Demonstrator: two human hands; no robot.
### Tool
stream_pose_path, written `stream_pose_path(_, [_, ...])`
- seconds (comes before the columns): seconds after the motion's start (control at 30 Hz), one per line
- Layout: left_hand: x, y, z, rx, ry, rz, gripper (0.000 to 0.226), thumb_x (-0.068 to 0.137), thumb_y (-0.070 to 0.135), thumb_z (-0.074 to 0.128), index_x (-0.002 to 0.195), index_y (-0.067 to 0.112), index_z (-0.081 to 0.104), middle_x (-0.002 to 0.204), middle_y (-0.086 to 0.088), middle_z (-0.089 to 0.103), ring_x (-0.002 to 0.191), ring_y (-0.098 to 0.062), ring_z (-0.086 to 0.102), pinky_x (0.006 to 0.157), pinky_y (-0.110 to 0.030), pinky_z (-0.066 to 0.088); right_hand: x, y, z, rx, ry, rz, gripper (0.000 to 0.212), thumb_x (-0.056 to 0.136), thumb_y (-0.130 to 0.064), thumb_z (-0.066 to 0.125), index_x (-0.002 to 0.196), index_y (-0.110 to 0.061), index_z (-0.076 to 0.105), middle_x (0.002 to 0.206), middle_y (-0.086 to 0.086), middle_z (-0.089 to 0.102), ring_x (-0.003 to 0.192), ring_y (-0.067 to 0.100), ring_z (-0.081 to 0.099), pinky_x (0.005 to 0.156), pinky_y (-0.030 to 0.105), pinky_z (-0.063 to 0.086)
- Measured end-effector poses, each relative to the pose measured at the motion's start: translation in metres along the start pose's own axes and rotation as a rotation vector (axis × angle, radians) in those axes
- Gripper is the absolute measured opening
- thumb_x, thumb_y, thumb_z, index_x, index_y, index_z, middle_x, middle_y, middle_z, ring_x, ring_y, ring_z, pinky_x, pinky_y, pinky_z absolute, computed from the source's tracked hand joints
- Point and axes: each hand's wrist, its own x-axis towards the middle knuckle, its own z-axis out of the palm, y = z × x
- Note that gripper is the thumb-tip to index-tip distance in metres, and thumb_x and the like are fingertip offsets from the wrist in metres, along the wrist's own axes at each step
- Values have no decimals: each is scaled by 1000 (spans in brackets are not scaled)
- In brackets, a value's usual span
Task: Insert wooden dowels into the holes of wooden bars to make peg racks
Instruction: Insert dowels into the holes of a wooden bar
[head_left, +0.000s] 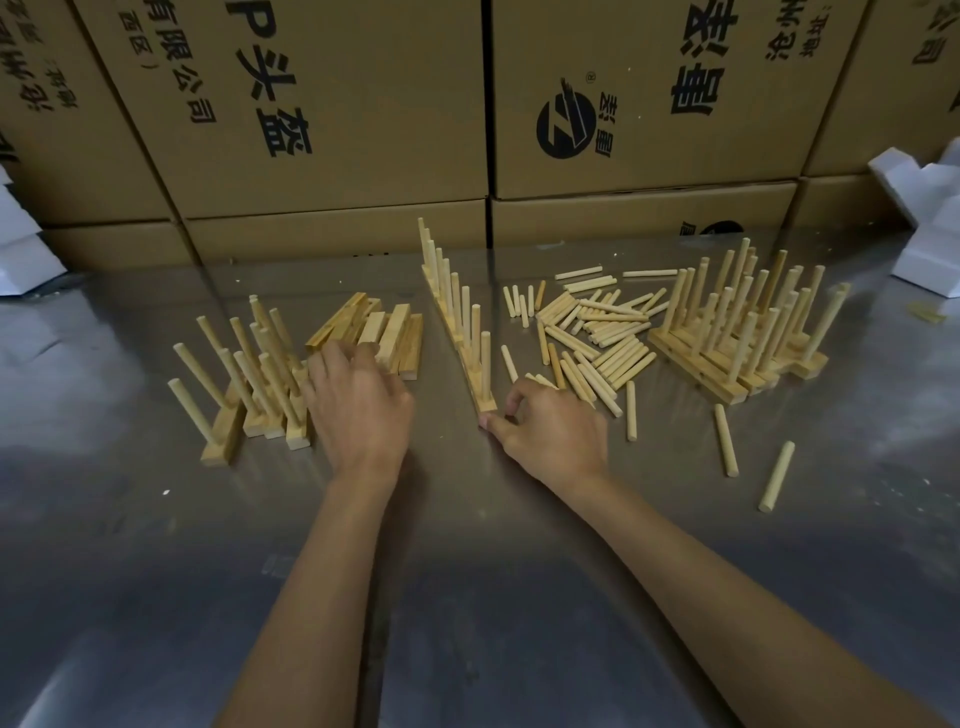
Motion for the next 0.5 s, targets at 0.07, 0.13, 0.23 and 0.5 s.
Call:
stream_pose_path(0.07, [1,-4,6,56,-38,19,36,94,14,53,128,7,62,131,-16,51,129,-33,38,112,-46,27,9,-5,3,-29,2,37,43,83,-66,61,70,-26,50,65,-12,56,68,14,53,54,28,26])
stream_pose_path(0.13, [3,-7,11,115,-82,40,40,95,17,51,134,11,58,140,-14,49,137,-32,33,117,-49,19,17,-9,7,-72,-8,58,44,85,-66,58,72,-24,57,71,-7,62,71,18,59,53,28,27])
stream_pose_path(0.23, [6,-10,16,163,-103,37,43,96,24,51,139,17,55,149,-10,45,142,-32,27,118,-54,15,25,-14,10,-132,0,74,50,88,-67,55,84,-18,68,81,1,68,79,24,64,59,29,38])
stream_pose_path(0.5, [6,-9,18,151,16,76,30,88,21,69,117,17,73,136,-12,55,131,-33,39,115,-54,20,21,-13,11,-131,25,34,52,92,-64,49,79,-16,64,80,3,68,78,26,64,67,32,46])
